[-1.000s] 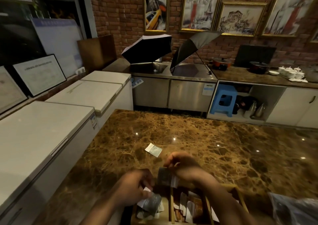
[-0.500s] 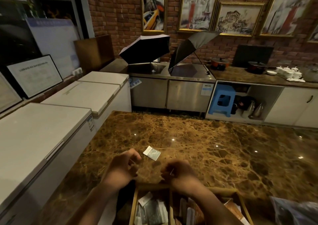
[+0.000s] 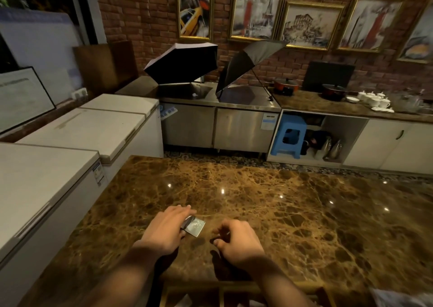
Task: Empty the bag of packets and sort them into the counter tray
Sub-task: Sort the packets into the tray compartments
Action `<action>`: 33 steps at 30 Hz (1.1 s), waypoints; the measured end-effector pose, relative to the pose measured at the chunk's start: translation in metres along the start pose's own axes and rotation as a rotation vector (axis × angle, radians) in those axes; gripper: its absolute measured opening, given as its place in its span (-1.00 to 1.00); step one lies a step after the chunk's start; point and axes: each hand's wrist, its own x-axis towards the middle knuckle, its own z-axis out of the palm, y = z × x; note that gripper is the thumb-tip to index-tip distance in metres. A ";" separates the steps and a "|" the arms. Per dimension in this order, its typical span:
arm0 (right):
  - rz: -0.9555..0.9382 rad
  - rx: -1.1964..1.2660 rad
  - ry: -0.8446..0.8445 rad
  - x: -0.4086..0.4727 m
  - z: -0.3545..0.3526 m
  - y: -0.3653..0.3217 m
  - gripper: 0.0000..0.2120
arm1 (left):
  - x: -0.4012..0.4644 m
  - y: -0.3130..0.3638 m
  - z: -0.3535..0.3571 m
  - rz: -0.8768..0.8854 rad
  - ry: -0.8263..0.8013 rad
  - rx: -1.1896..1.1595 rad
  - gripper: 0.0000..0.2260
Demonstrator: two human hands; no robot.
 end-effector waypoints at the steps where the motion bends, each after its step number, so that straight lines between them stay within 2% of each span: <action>1: 0.000 -0.008 0.000 0.004 0.004 -0.001 -0.83 | 0.003 -0.002 0.002 0.015 -0.015 0.012 -0.42; 5: -0.026 -0.078 0.024 0.015 0.012 0.001 -0.78 | 0.011 -0.005 0.003 0.090 -0.018 0.065 -0.51; 10: -0.025 -0.413 0.036 0.018 0.013 0.012 -0.58 | 0.003 -0.003 0.000 0.080 0.054 0.110 -0.55; 13: 0.060 -0.394 -0.027 0.019 0.013 0.022 -0.47 | -0.008 -0.002 -0.001 0.024 0.092 0.076 -0.56; 17: 0.054 -0.387 -0.100 0.018 0.010 0.029 -0.37 | -0.028 0.003 -0.005 -0.058 0.177 -0.057 -0.61; 22: 0.052 -0.446 -0.184 0.015 0.009 0.032 -0.19 | -0.067 0.032 -0.022 -0.095 0.379 -0.243 -0.71; 25: 0.056 -0.467 -0.227 0.013 0.011 0.033 -0.13 | -0.099 0.057 -0.034 -0.083 0.389 -0.276 -0.69; 28: 0.051 -0.472 -0.246 0.010 0.012 0.035 -0.14 | -0.129 0.081 -0.035 -0.084 0.367 -0.271 -0.63; 30: 0.051 -0.468 -0.256 0.010 0.012 0.036 -0.16 | -0.146 0.088 -0.026 -0.050 0.400 -0.240 -0.67; 31: 0.049 -0.467 -0.257 0.010 0.012 0.037 -0.16 | -0.152 0.089 -0.023 -0.027 0.374 -0.226 -0.69; 33: 0.051 -0.466 -0.265 0.010 0.009 0.036 -0.17 | -0.161 0.089 -0.017 -0.004 0.312 -0.125 -0.60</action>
